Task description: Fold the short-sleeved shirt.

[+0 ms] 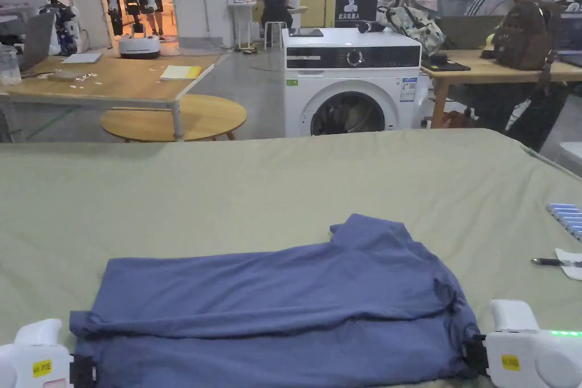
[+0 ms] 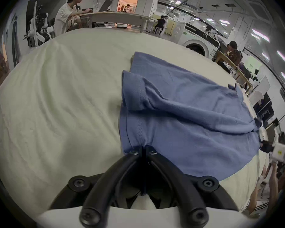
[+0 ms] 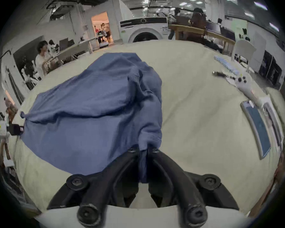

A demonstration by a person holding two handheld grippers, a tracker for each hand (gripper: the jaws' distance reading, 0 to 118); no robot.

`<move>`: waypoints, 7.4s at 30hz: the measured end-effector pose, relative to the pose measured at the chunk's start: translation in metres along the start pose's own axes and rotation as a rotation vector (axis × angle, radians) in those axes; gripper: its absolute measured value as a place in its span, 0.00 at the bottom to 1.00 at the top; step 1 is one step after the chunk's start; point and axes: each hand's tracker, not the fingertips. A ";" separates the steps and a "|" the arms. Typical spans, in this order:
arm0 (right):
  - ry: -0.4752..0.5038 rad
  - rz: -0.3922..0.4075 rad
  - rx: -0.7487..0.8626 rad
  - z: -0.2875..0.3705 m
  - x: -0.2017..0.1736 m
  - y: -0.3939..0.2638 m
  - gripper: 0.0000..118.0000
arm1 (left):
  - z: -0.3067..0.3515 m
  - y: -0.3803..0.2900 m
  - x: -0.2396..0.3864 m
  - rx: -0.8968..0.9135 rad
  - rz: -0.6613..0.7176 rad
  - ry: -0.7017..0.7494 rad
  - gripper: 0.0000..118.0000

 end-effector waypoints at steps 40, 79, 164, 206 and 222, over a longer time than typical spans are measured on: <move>0.183 0.143 0.368 0.147 -0.077 -0.029 0.19 | 0.188 -0.064 0.053 0.518 -0.233 -0.180 0.29; 0.007 0.120 -0.302 -0.076 0.009 0.126 0.40 | -0.059 0.078 0.016 -0.164 -0.115 0.074 0.00; 0.341 0.088 0.229 0.137 -0.103 -0.061 0.00 | 0.068 -0.096 -0.132 0.080 0.294 -0.403 0.51; 0.387 0.070 0.150 0.150 -0.073 -0.081 0.00 | 0.058 -0.073 0.104 -0.033 -0.046 -0.516 0.39; 0.417 -0.018 0.115 0.130 -0.066 -0.088 0.00 | 0.009 -0.106 0.098 -0.176 0.030 -0.586 0.00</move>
